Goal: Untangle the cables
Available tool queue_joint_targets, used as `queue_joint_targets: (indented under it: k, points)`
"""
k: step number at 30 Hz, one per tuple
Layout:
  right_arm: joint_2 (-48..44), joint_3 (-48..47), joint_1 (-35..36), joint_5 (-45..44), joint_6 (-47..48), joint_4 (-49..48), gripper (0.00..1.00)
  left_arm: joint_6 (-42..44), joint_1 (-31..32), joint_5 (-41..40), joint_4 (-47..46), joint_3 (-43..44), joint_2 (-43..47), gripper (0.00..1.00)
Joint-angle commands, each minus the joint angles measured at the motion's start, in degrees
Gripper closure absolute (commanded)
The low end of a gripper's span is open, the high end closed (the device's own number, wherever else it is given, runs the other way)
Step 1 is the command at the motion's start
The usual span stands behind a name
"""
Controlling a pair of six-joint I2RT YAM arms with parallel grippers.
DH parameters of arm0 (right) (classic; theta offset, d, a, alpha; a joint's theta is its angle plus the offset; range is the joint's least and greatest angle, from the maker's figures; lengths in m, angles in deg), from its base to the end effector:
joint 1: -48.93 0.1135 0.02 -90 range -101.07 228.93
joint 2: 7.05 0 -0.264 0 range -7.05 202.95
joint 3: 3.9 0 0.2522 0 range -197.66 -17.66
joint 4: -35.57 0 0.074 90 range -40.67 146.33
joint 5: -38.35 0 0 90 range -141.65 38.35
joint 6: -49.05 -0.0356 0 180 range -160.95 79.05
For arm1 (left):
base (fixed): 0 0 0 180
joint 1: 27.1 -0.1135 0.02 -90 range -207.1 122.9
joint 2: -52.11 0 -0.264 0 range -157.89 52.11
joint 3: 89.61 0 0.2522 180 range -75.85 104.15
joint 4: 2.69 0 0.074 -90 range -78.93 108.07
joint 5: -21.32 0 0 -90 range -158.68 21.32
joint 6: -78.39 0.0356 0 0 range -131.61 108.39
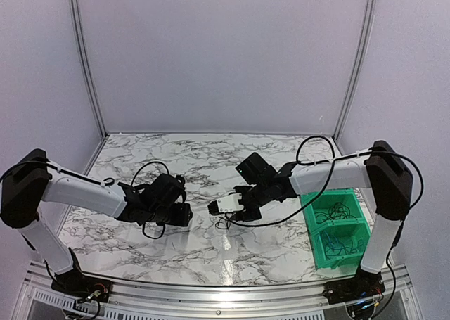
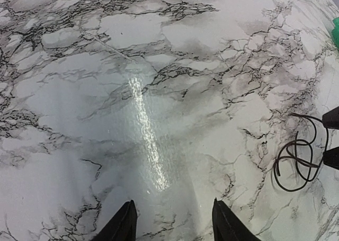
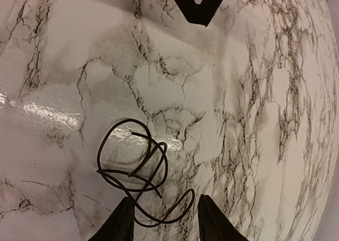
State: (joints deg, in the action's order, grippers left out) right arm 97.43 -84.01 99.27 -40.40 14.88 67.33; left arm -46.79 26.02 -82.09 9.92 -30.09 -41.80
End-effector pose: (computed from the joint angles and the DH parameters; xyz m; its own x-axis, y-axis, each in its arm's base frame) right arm 0.2349 0.2942 0.1746 0.3845 -0.8077 -0.4470 -0.9015 -0.2243 -0.3701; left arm 0.1988 -0.2512 0.1550 -0.7523 0.0689 -0.6552 0.3055 0.9176 -0.2543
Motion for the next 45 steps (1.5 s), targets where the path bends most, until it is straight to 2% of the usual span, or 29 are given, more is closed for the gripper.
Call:
queue_joint_targets:
  k: [1, 6, 13, 18, 29, 33, 38, 45]
  points:
    - [3.0, -2.9, 0.6, -2.7, 2.0, -1.2, 0.6, 0.2, -0.3, 2.1, -0.4, -0.6, -0.3, 0.5]
    - [4.0, -3.7, 0.6, -3.5, 1.8, -0.2, 0.71, 2.1, -0.3, 5.6, -5.2, -1.5, -0.8, 0.5]
    - [3.8, -4.0, 0.6, -3.6, -0.5, 1.4, 0.93, 2.4, -0.2, 18.3, -14.1, 0.3, -5.5, 0.51]
    - [2.3, -2.9, 0.6, -3.3, -2.0, 0.8, 0.99, -1.0, -0.2, 21.9, -18.7, 1.2, -8.7, 0.51]
    - [1.4, -1.3, 0.6, -1.7, -2.7, 0.6, 1.0, -11.1, -0.7, 19.9, -22.0, 3.2, -13.9, 0.53]
    - [1.1, -1.0, 0.6, -1.3, -2.7, 0.5, 1.0, -15.6, -1.3, 17.7, -22.3, 4.5, -16.4, 0.57]
    - [0.4, -0.2, 0.6, -0.9, -2.6, -0.1, 1.0, -18.5, -1.7, 15.2, -22.3, 6.5, -19.4, 0.68]
    - [0.2, 0.3, 0.6, -0.9, -3.0, -0.4, 1.0, -18.2, -1.9, 18.2, -22.6, 10.9, -24.1, 0.87]
